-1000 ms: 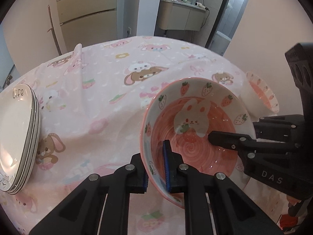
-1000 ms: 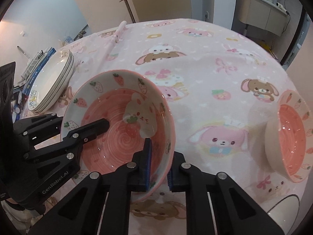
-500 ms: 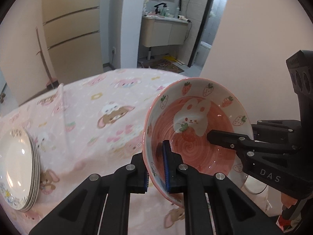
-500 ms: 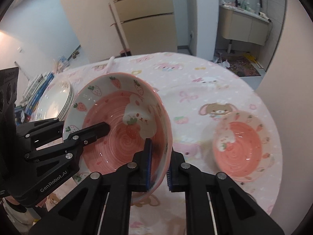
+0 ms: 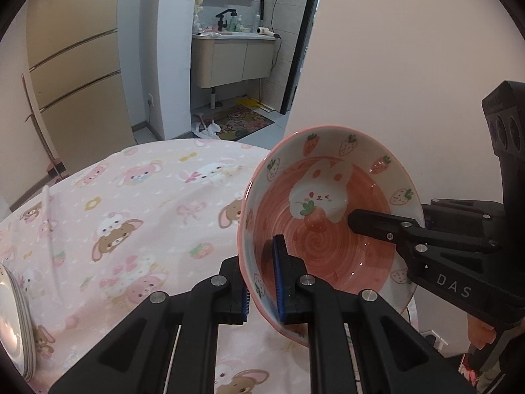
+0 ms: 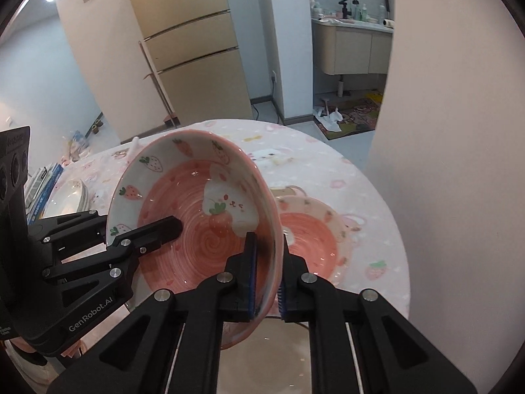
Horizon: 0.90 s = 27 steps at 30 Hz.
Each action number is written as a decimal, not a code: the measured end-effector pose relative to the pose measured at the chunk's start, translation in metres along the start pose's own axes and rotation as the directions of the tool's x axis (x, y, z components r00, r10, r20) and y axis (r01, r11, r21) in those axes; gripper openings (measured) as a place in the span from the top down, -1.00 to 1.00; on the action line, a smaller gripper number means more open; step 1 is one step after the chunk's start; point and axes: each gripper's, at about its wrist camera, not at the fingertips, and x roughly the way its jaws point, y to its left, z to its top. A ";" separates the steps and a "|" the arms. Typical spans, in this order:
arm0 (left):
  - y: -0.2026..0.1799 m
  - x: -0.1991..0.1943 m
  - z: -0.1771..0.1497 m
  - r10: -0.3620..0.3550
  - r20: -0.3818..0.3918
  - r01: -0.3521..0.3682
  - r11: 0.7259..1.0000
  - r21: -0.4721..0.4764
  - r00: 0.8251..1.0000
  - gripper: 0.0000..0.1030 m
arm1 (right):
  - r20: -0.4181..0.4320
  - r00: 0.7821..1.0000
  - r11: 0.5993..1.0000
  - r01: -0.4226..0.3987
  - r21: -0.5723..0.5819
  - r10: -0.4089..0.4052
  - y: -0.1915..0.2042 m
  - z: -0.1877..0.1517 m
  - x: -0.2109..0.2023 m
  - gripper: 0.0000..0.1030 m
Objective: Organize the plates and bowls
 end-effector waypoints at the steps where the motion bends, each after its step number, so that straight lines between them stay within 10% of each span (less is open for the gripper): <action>1: -0.001 0.004 0.000 -0.005 -0.009 0.005 1.000 -0.001 1.000 0.75 | -0.002 1.000 1.000 0.003 0.002 -0.003 -0.002 -0.001 0.002 0.81; 27: -0.019 0.080 0.006 0.041 -0.124 -0.036 0.998 0.044 0.991 0.75 | -0.083 0.997 0.993 0.002 0.122 0.008 -0.048 -0.006 0.061 0.80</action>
